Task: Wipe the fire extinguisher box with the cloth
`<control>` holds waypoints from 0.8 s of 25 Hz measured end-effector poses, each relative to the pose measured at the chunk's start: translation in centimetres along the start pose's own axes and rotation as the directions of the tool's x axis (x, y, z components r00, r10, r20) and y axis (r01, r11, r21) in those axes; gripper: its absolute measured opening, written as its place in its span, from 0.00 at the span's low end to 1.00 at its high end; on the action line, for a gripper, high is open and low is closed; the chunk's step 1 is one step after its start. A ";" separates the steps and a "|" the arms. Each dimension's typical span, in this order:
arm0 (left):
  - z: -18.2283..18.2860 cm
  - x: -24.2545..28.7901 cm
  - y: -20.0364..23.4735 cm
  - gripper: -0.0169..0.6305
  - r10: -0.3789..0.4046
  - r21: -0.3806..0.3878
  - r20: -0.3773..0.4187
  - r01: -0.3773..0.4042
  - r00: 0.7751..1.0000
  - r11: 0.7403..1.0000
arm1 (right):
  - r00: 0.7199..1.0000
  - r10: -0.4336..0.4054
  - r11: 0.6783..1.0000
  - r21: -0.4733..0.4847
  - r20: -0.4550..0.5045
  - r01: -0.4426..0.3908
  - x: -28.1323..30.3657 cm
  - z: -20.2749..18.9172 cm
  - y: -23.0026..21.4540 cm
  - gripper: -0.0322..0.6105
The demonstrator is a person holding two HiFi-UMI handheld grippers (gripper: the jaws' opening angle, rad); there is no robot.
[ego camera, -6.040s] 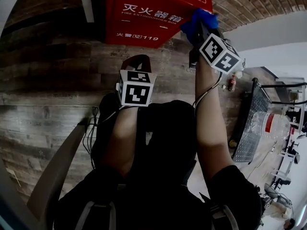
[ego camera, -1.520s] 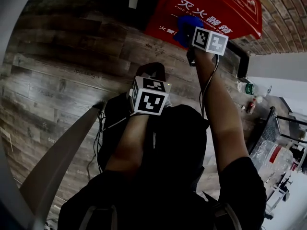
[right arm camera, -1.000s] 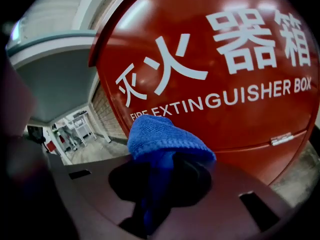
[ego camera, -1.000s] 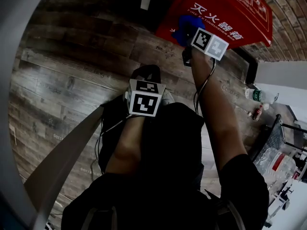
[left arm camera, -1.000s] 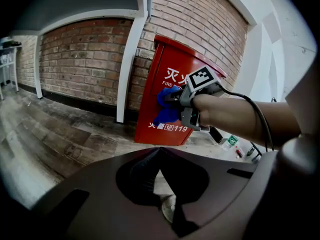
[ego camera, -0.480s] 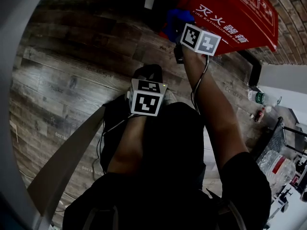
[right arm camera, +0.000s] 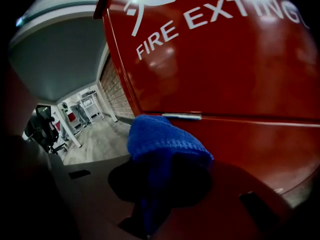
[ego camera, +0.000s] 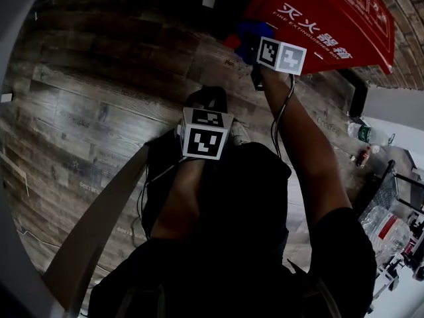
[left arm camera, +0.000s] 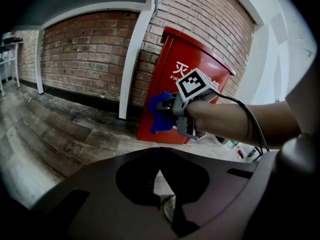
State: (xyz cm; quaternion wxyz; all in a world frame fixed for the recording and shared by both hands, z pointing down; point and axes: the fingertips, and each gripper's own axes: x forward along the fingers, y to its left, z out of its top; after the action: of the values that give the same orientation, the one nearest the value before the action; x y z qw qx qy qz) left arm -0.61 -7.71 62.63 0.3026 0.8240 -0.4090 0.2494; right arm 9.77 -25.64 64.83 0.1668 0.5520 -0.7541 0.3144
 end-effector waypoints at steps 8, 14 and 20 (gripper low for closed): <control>-0.1 1.4 -1.9 0.03 -0.051 0.022 -0.020 0.051 0.999 0.998 | 0.995 -0.097 0.992 -0.081 -0.025 0.095 -6.8 -0.3 -5.3 0.20; -0.4 2.1 -2.5 0.03 -0.069 0.031 -0.036 0.070 0.997 0.997 | 0.988 -0.154 0.986 -0.073 -0.012 0.153 -10.8 -1.5 -12.0 0.20; -0.5 2.0 -2.1 0.03 -0.062 0.027 -0.035 0.063 0.997 0.998 | 0.972 -0.232 0.969 -0.099 -0.044 0.227 -13.0 -3.5 -16.3 0.20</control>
State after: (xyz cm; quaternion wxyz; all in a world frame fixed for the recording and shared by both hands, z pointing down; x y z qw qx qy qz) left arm 2.12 -7.40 63.72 0.3055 0.8362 -0.3742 0.2597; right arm 29.10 -17.04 64.44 0.2482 0.6184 -0.6941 0.2725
